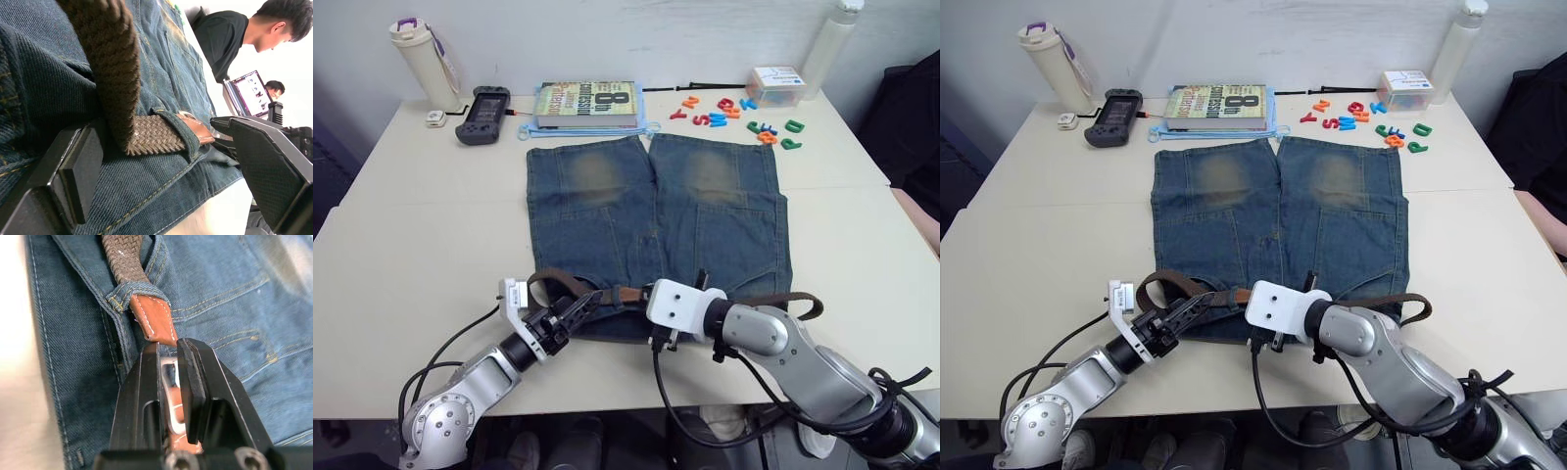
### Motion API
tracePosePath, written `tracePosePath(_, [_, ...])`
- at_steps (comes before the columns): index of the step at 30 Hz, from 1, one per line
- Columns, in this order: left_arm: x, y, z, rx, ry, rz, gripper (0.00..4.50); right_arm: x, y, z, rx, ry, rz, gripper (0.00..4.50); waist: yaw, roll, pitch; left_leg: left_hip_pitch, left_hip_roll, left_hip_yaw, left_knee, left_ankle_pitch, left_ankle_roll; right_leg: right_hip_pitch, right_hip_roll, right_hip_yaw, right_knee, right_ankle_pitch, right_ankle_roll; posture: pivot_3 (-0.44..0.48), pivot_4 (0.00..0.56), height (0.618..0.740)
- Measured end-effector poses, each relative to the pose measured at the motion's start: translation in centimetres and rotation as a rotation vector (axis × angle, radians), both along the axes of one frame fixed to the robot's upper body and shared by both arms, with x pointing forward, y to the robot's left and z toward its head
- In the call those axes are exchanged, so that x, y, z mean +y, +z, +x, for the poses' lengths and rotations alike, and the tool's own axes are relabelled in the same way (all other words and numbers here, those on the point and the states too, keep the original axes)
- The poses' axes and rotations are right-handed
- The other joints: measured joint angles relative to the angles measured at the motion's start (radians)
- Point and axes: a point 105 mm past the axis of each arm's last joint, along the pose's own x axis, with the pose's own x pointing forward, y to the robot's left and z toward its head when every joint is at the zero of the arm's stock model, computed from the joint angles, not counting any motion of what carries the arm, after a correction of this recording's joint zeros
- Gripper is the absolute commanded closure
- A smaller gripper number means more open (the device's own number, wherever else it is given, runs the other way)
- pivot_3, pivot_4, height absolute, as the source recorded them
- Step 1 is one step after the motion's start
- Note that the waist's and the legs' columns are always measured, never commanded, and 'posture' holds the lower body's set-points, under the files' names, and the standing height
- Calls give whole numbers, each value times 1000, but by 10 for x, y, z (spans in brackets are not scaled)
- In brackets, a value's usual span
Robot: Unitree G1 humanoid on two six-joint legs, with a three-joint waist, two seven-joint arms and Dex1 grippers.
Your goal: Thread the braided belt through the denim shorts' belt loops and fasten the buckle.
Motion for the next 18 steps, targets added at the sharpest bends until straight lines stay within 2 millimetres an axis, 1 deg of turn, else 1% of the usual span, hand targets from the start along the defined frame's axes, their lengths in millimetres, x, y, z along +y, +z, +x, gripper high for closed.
tracePosePath(1, [0, 0, 0, 0, 0, -1, 16, 0, 0, 0, -17, 5, -8, 3537, 1, 0, 0, 0, 0, 0, 0, 0, 0, 0, 0, 0, 0, 0, 0, 0, 150, 740])
tracePosePath(3, [0, 0, 0, 2, 0, -2, 0, 0, -4, -1, -29, 4, -16, 2991, 1, 0, 0, 0, 0, 0, 0, 0, 0, 0, 0, 0, 0, 0, 0, 0, 150, 740])
tracePosePath(4, [0, 0, 0, 3, 0, -2, 0, 0, -8, -2, -26, 6, -28, 2602, 0, 0, 0, 0, 0, 0, 0, 0, 0, 0, 0, 0, 0, 0, 0, 0, 150, 740])
tracePosePath(6, [0, 1, 0, 4, -3, -2, 0, 0, -11, -2, -25, 6, -35, 1834, 0, 0, 0, 0, 0, 0, 0, 0, 0, 0, 0, 0, 0, 0, 0, 0, 150, 740])
tracePosePath(7, [0, 1, 0, 4, -4, -2, 0, -1, -12, -2, -26, 4, -37, 1689, 0, 0, 0, 0, 0, 0, 0, 0, 0, 0, 0, 0, 0, 0, 0, 0, 150, 740])
tracePosePath(8, [1, 1, 0, 5, -5, -1, 0, -1, -12, -2, -33, 2, -39, 1230, 0, 0, 0, 0, 0, 0, 0, 0, 0, 0, 0, 0, 0, 0, 0, 0, 150, 740])
tracePosePath(9, [1, 1, 0, 5, -6, 1, 0, -1, -11, -2, -45, 5, -40, 1133, 0, 0, 0, 0, 0, 0, 0, 0, 0, 0, 0, 0, 0, 0, 0, 0, 150, 740])
tracePosePath(10, [1, 1, 0, 6, -8, 1, 0, 0, -8, -1, -75, 14, -43, 915, 0, 0, 0, 0, 0, 0, 0, 0, 0, 0, 0, 0, 0, 0, 0, 0, 150, 740])
tracePosePath(13, [0, 1, 0, 7, -11, 2, 0, -1, -5, 0, -127, 32, -65, 915, 1, 0, 0, 0, 0, 0, 0, 0, 0, 0, 0, 0, 0, 0, 0, 0, 150, 740])
tracePosePath(15, [0, 1, 0, 8, -15, 1, 0, -7, -3, 1, -177, 54, -116, 915, 1, 0, 0, 0, 0, 0, 0, 0, 0, 0, 0, 0, 0, 0, 0, 0, 150, 740])
tracePosePath(16, [0, 1, 0, 9, -15, 2, 0, -10, 1, 2, -210, 66, -141, 915, 1, 0, 0, 0, 0, 0, 0, 0, 0, 0, 0, 0, 0, 0, 0, 0, 150, 740])
tracePosePath(18, [0, 1, 0, 10, -17, 3, 0, -9, 8, 1, -271, 98, -152, 915, 1, 0, 0, 0, 0, 0, 0, 0, -1, 0, 1, 0, 0, 0, 0, 0, 150, 740])
